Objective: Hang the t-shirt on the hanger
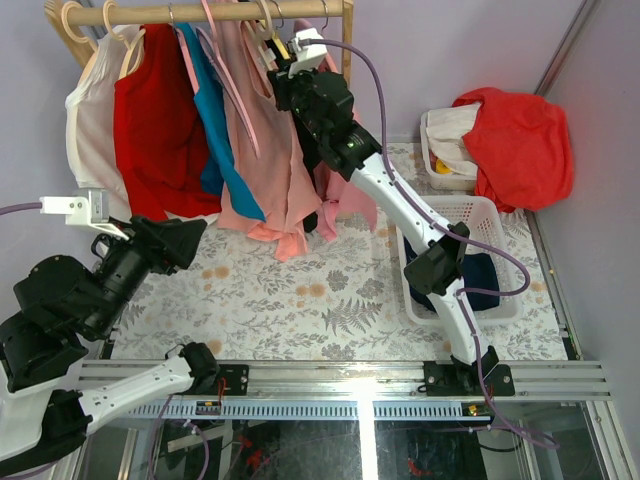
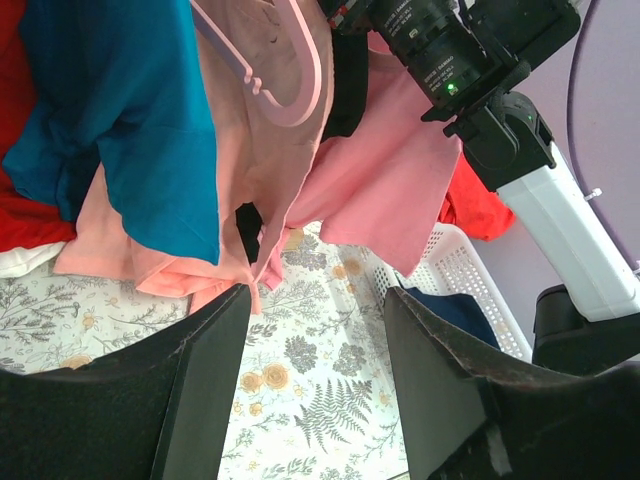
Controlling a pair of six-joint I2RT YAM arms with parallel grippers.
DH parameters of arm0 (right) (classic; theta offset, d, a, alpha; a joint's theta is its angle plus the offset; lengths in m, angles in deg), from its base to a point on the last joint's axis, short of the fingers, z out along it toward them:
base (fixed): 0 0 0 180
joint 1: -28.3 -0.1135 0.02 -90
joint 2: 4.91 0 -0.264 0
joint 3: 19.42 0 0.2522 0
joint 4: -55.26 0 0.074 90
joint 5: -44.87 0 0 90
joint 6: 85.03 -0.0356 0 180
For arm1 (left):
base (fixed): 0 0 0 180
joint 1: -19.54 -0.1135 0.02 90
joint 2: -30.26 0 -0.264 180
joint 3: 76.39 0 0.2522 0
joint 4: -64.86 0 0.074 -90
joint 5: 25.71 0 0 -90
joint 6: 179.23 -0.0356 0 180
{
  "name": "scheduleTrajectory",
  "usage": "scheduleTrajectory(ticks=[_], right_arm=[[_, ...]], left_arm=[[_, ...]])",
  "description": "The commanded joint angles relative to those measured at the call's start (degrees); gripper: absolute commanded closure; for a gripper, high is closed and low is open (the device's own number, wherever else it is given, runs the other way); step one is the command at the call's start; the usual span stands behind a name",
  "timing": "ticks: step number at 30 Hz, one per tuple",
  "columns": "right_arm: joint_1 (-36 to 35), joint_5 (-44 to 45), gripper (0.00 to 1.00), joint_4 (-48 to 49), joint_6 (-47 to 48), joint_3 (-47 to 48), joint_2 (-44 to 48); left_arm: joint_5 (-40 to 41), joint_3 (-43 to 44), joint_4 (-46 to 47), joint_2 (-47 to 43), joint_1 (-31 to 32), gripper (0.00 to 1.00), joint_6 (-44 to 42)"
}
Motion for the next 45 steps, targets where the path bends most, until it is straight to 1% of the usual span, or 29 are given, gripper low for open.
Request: scheduleTrajectory(ticks=[1, 5, 6, 10, 13, 19, 23, 26, 30, 32, 35, 37, 39, 45], right_arm=[[-0.6, -0.4, 1.00, 6.1, -0.5, 2.3, -0.3], [-0.7, -0.2, 1.00, 6.2, -0.5, -1.5, 2.0], [-0.8, -0.1, 0.98, 6.2, -0.5, -2.2, 2.4], [-1.1, 0.1, 0.84, 3.8, -0.3, -0.8, 3.3], [-1.0, 0.3, 0.79, 2.0, -0.1, -0.7, 4.9], [-1.1, -0.1, 0.66, 0.9, 0.1, -5.4, 11.4], [-1.1, -0.7, 0.57, -2.2, 0.1, -4.8, 15.2], [-1.1, -1.1, 0.53, -5.0, 0.4, -3.6, 18.0], [-1.1, -2.1, 0.50, -8.7, -0.2, -5.3, 23.9], [-1.1, -2.8, 0.49, -10.8, -0.6, -9.0, 27.9], [-1.1, -2.9, 0.43, -14.8, -1.1, -16.3, 34.7], [-1.1, -2.9, 0.40, -17.7, -2.0, -21.6, 40.7], [-1.0, -2.9, 0.37, -21.1, -3.5, -27.3, 45.7], [-1.1, -5.7, 0.33, -25.9, -8.4, -47.4, 59.6]], left_arm=[[-0.3, -0.3, 0.3, -0.8, -0.4, 0.44, 0.4], [-0.7, -0.2, 0.1, -1.1, -0.4, 0.44, 0.8], [-0.8, -0.3, 0.1, -1.2, -0.4, 0.44, 0.9], [-1.1, -0.6, -0.2, -1.8, -0.4, 0.44, 1.2], [-1.5, -0.8, -0.3, -2.0, -0.4, 0.44, 1.5], [-1.3, -1.2, -0.4, -2.7, -0.4, 0.44, 1.4], [-1.2, -1.3, -0.6, -2.8, -0.4, 0.44, 1.4], [-1.1, -1.3, -0.8, -3.0, -0.5, 0.44, 1.5], [-1.0, -1.5, -1.1, -3.3, -0.4, 0.44, 1.6], [-0.8, -1.8, -1.2, -3.3, -0.4, 0.44, 1.4], [-0.7, -2.3, -1.3, -3.4, -0.4, 0.43, 1.5], [-0.9, -2.5, -1.3, -3.2, -0.4, 0.43, 1.5], [-1.3, -2.3, -1.5, -3.0, -0.4, 0.43, 1.5], [-1.4, -1.1, -3.0, -1.4, -0.4, 0.40, 0.9]])
